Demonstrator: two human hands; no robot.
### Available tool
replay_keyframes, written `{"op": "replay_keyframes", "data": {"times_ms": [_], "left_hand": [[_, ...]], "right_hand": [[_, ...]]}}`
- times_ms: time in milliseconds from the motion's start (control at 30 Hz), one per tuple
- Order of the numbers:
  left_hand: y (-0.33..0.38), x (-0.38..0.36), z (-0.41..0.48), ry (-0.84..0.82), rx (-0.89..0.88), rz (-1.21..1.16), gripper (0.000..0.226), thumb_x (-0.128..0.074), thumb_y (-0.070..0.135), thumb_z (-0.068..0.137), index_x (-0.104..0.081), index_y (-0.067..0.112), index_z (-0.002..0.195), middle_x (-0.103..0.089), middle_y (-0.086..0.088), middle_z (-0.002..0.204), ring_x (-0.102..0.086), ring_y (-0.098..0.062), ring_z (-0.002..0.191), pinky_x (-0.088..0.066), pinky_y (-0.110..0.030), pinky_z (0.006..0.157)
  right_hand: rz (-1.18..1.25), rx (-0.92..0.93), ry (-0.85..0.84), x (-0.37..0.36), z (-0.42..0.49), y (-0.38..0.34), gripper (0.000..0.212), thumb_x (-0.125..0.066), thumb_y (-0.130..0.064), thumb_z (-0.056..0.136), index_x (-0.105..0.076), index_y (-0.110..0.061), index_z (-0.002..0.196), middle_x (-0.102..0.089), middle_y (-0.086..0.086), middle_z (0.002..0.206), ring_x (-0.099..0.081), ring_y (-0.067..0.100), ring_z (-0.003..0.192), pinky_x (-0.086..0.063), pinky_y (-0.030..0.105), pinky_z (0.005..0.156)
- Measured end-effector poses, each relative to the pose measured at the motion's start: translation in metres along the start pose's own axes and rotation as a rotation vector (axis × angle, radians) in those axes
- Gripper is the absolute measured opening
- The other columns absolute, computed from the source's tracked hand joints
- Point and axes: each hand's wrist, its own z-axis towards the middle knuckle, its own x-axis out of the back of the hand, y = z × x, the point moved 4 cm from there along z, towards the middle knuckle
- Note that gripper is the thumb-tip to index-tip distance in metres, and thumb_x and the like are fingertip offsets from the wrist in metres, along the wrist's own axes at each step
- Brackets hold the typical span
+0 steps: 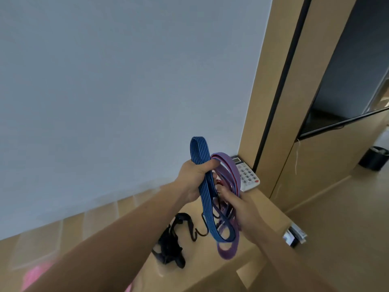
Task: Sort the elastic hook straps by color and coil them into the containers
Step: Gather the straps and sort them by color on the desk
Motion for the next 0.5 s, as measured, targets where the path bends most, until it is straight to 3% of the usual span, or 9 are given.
{"op": "replay_keyframes", "data": {"times_ms": [67,133,200,267,367,433,500], "left_hand": [[-0.019,-0.01,0.019,0.053,0.06,-0.071,0.019,-0.073,0.012,0.087,-0.057,0.006,0.08,-0.056,-0.004,0.054,-0.055,-0.018,0.045,-0.051,-0.028,0.049],[-0.034,-0.023,0.04,0.068,0.126,-0.112,0.02,-0.071,0.018,0.089,-0.058,0.005,0.082,-0.059,-0.005,0.053,-0.057,-0.018,0.044,-0.053,-0.029,0.048],[-0.05,-0.034,0.062,0.105,0.175,-0.116,0.026,-0.07,0.026,0.091,-0.058,0.005,0.083,-0.06,-0.004,0.051,-0.059,-0.019,0.043,-0.054,-0.03,0.047],[-0.067,-0.045,0.081,0.17,0.226,-0.083,0.032,-0.067,0.033,0.092,-0.056,0.005,0.082,-0.059,-0.005,0.05,-0.058,-0.021,0.042,-0.054,-0.032,0.046],[-0.097,-0.056,0.108,0.249,0.308,0.003,0.025,-0.059,0.021,0.096,-0.055,0.0,0.084,-0.056,-0.011,0.054,-0.057,-0.023,0.043,-0.053,-0.032,0.045],[-0.117,-0.059,0.125,0.302,0.346,0.034,0.017,-0.052,0.011,0.096,-0.056,0.002,0.083,-0.054,-0.011,0.054,-0.055,-0.023,0.042,-0.053,-0.032,0.045],[-0.135,-0.061,0.138,0.343,0.402,0.018,0.018,-0.048,0.007,0.096,-0.057,0.001,0.081,-0.054,-0.01,0.053,-0.056,-0.022,0.044,-0.056,-0.036,0.049]], "right_hand": [[0.047,-0.033,-0.049,0.011,0.015,0.009,0.024,-0.062,-0.034,0.096,-0.071,-0.023,0.115,-0.072,0.011,0.113,-0.067,0.03,0.109,-0.053,0.044,0.094],[0.156,-0.143,-0.047,0.031,0.032,0.016,0.031,-0.064,-0.041,0.092,-0.071,-0.023,0.116,-0.072,0.012,0.115,-0.069,0.031,0.106,-0.057,0.042,0.084],[0.17,-0.26,0.027,0.061,0.051,0.023,0.039,-0.064,-0.048,0.09,-0.072,-0.019,0.114,-0.074,0.014,0.108,-0.072,0.031,0.096,-0.058,0.041,0.072],[0.063,-0.354,0.058,0.09,0.071,0.035,0.042,-0.062,-0.05,0.091,-0.071,-0.016,0.112,-0.075,0.016,0.1,-0.073,0.031,0.084,-0.059,0.042,0.069],[-0.035,-0.374,-0.026,0.11,0.095,0.049,0.049,-0.063,-0.056,0.087,-0.072,-0.012,0.107,-0.073,0.017,0.081,-0.065,0.032,0.06,-0.054,0.039,0.057],[-0.134,-0.359,-0.091,0.119,0.11,0.06,0.042,-0.062,-0.055,0.088,-0.072,-0.017,0.102,-0.074,0.01,0.077,-0.068,0.027,0.058,-0.057,0.039,0.058],[-0.243,-0.375,-0.163,0.126,0.126,0.074,0.031,-0.058,-0.049,0.094,-0.071,-0.023,0.102,-0.077,0.002,0.082,-0.073,0.02,0.071,-0.06,0.035,0.068]]}}
